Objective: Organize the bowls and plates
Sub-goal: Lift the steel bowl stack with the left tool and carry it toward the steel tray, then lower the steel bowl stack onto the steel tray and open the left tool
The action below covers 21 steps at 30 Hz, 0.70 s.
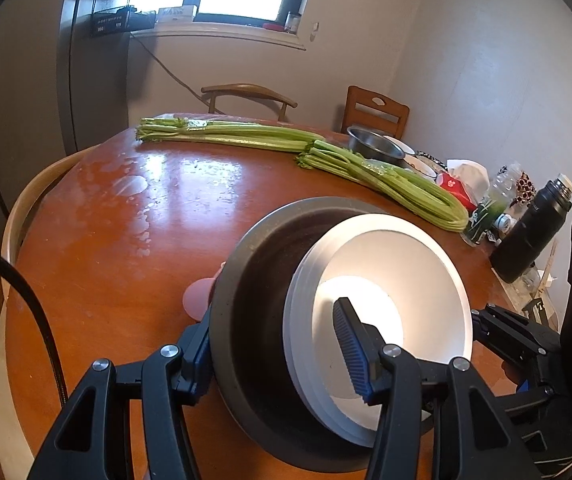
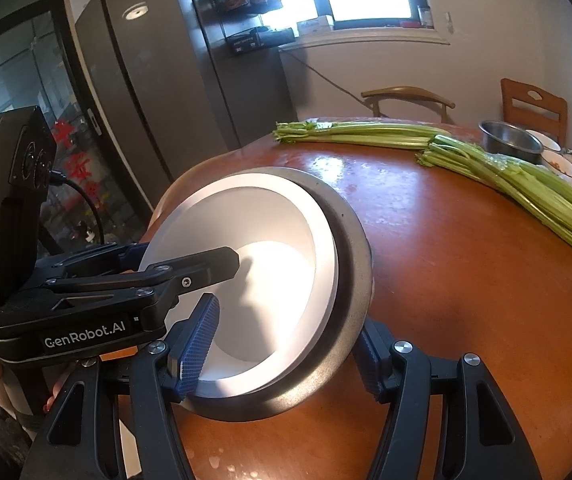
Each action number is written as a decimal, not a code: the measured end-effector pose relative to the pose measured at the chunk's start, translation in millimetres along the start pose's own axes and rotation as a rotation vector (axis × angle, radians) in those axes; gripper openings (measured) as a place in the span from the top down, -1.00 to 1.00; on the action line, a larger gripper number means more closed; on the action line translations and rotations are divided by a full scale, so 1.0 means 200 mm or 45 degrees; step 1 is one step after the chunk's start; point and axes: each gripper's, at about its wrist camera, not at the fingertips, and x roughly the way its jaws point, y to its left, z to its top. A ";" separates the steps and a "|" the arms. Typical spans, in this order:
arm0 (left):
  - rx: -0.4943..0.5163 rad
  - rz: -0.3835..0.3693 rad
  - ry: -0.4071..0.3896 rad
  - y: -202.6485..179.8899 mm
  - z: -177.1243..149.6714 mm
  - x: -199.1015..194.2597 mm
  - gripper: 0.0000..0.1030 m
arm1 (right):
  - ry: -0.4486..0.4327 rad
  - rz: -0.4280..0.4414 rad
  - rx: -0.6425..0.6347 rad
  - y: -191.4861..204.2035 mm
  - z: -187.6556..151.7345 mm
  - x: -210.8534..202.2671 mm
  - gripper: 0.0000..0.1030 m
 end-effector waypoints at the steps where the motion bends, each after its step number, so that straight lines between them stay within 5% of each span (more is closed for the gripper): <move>1: -0.004 -0.001 0.005 0.01 0.00 0.02 -0.04 | 0.002 -0.004 -0.001 0.00 0.01 0.01 -0.28; 21: -0.043 0.013 0.082 0.12 0.04 0.24 -0.04 | 0.093 -0.013 0.028 -0.07 0.04 0.23 -0.28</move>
